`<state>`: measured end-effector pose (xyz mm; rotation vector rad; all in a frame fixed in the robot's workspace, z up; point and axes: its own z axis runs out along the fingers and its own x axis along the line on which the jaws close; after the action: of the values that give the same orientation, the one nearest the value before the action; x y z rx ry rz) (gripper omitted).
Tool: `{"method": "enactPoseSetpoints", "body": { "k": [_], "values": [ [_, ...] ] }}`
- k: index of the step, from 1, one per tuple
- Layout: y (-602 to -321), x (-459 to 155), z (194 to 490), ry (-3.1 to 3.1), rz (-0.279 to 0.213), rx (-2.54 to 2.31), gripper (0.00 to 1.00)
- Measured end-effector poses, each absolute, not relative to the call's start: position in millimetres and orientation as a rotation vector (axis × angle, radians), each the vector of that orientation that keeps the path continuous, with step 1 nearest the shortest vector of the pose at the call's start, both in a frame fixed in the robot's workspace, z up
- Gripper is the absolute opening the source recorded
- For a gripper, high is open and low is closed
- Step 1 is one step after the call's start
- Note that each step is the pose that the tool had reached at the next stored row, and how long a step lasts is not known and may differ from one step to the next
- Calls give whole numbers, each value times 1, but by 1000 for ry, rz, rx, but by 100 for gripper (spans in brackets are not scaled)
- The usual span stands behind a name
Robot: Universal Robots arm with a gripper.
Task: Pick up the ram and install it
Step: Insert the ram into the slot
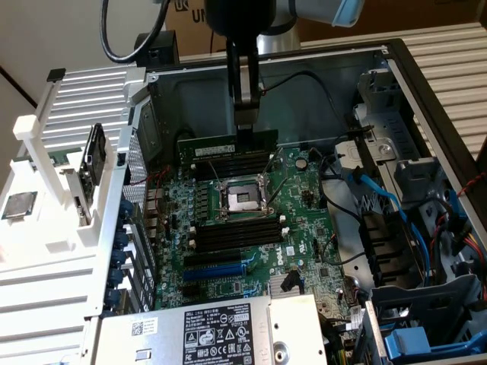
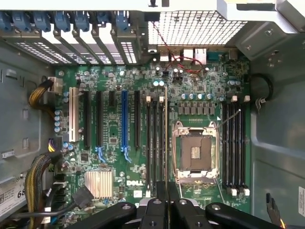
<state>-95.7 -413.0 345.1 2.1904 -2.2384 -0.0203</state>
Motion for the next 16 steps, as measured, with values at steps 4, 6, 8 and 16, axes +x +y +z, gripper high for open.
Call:
{"method": "enactPoseSetpoints", "body": {
  "k": [4, 6, 8, 16],
  "values": [
    [-407, -95, 342, -2233, -4, 2185, 12],
    [-407, -95, 341, -2233, -2, 2185, 12],
    [-407, -95, 340, -2232, 0, 2184, 12],
    [-407, -95, 336, -2228, 10, 2180, 12]
  ]
}}
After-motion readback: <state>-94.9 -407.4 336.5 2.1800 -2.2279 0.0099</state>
